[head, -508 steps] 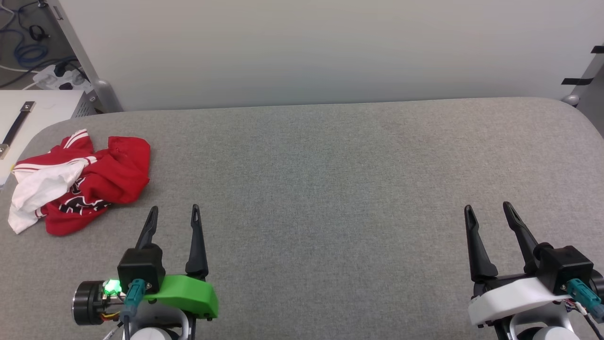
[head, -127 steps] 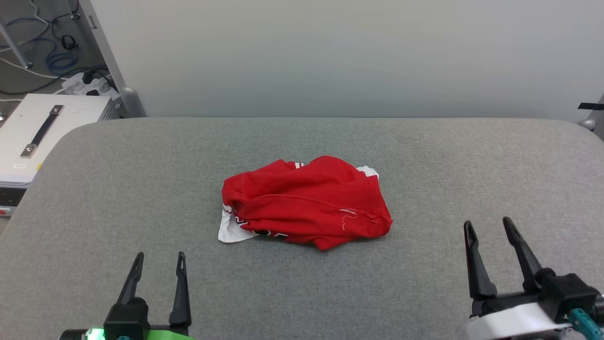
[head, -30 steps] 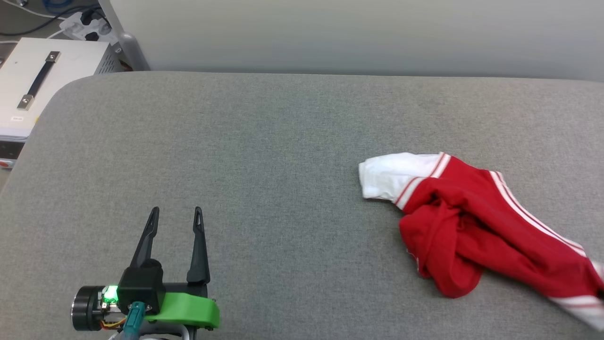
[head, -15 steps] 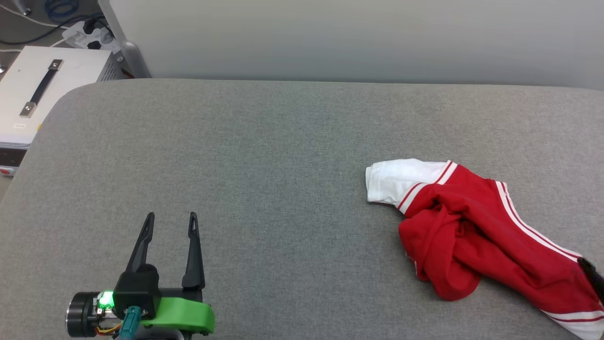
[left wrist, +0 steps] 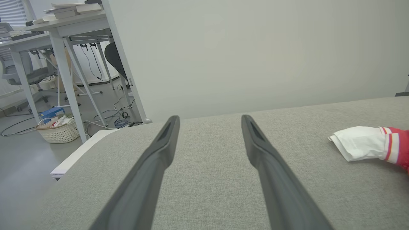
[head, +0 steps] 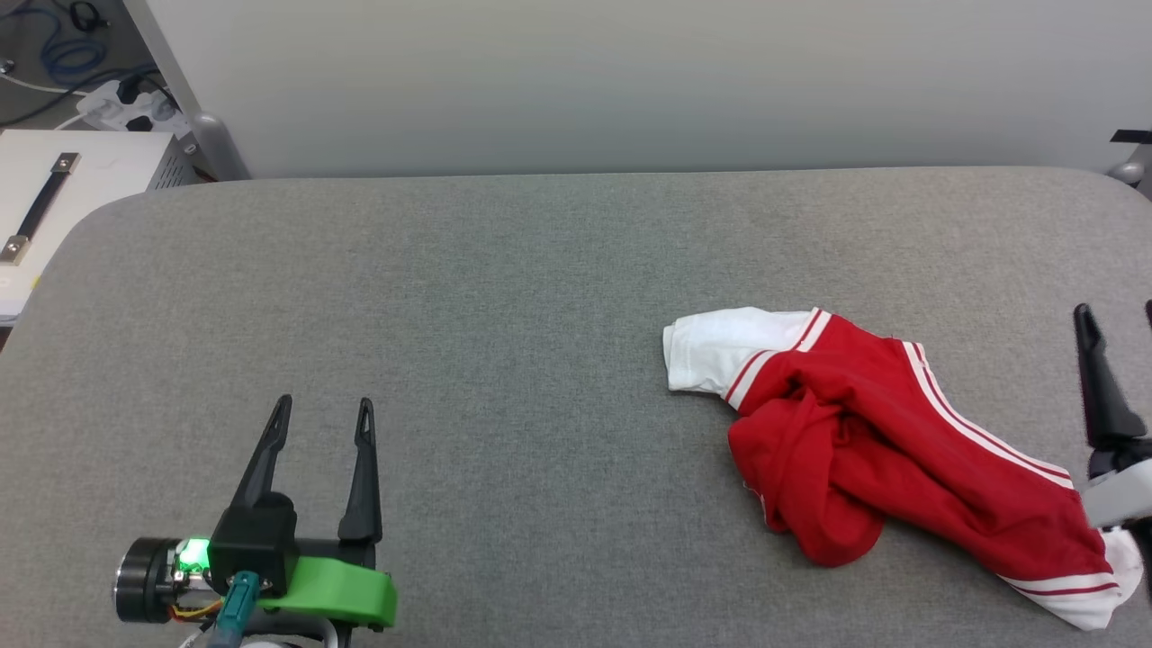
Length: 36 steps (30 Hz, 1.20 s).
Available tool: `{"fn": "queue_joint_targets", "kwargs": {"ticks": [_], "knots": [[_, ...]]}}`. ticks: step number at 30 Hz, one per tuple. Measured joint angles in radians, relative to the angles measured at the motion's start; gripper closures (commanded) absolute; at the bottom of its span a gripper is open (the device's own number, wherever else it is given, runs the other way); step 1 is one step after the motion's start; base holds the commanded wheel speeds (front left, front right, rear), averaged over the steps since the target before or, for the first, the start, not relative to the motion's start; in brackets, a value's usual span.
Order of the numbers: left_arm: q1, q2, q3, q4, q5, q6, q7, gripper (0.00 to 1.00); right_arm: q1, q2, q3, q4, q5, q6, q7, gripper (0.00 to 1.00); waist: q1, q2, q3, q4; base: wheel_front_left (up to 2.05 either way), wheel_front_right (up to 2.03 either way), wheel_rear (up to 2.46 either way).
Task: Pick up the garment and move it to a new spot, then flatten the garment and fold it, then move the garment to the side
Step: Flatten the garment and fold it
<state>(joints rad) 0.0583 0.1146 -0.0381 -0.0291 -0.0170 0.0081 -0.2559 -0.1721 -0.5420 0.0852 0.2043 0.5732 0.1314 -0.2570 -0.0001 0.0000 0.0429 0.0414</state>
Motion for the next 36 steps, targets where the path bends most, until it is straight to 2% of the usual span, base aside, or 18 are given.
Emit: {"fn": "queue_joint_targets", "kwargs": {"ticks": [4, 7, 11, 15, 19, 22, 26, 31, 34, 36], "knots": [[-0.059, 0.021, -0.008, 0.024, 0.0, -0.033, 0.0, 0.0, 0.113, 0.166, -0.084, -0.156, -0.152, 0.0, 0.0, 0.0, 0.0, 0.0, 0.005, -0.01, 0.0, 0.0, 0.0], [-0.132, 0.04, -0.027, 0.044, -0.002, -0.071, 0.0, 0.0, 0.165, 0.244, -0.091, -0.246, -0.221, 0.0, 0.003, 0.0, 0.0, 0.0, 0.011, -0.017, 0.0, 0.0, 0.0], [-0.27, 0.079, -0.068, 0.101, -0.006, -0.112, 0.0, 0.0, 0.203, 0.301, -0.075, -0.328, -0.293, 0.0, 0.003, 0.0, 0.0, 0.0, 0.023, -0.035, 0.0, 0.0, 0.0], [-0.421, 0.124, -0.139, 0.197, -0.031, -0.129, 0.0, 0.0, 0.217, 0.316, -0.056, -0.354, -0.334, 0.0, 0.006, 0.0, 0.0, 0.0, 0.039, -0.062, 0.0, 0.0, 0.0], [-0.597, 0.186, -0.279, 0.296, -0.132, -0.136, 0.04, 0.0, 0.216, 0.331, -0.043, -0.373, -0.35, 0.0, 0.006, 0.0, 0.0, 0.0, 0.064, -0.096, 0.0, 0.0, 0.0], [-0.739, 0.237, -0.408, 0.336, -0.257, -0.136, 0.146, 0.0, 0.215, 0.342, -0.04, -0.378, -0.356, 0.0, 0.006, 0.0, 0.0001, 0.0, 0.09, -0.119, 0.0, 0.0, 0.0], [-0.908, 0.295, -0.571, 0.383, -0.448, -0.136, 0.364, 0.0, 0.204, 0.354, -0.022, -0.377, -0.367, 0.0, 0.006, 0.0, 0.0001, 0.0, 0.129, -0.147, 0.0, 0.0, 0.0], [-1.063, 0.333, -0.746, 0.419, -0.664, -0.136, 0.664, 0.0, 0.164, 0.371, -0.003, -0.37, -0.374, 0.0, 0.004, 0.0, 0.0001, 0.0, 0.181, -0.18, 0.0, 0.0, 0.0], [-1.133, 0.343, -0.83, 0.435, -0.765, -0.136, 0.794, 0.0, 0.133, 0.381, 0.008, -0.363, -0.378, 0.0, 0.004, 0.0, 0.0001, 0.0, 0.217, -0.203, 0.0, 0.0, 0.0], [-1.173, 0.349, -0.886, 0.442, -0.791, -0.136, 0.853, 0.0, 0.117, 0.387, 0.01, -0.363, -0.379, 0.0, 0.003, 0.0, 0.0002, 0.0, 0.239, -0.216, 0.0, 0.0, 0.0]]}}
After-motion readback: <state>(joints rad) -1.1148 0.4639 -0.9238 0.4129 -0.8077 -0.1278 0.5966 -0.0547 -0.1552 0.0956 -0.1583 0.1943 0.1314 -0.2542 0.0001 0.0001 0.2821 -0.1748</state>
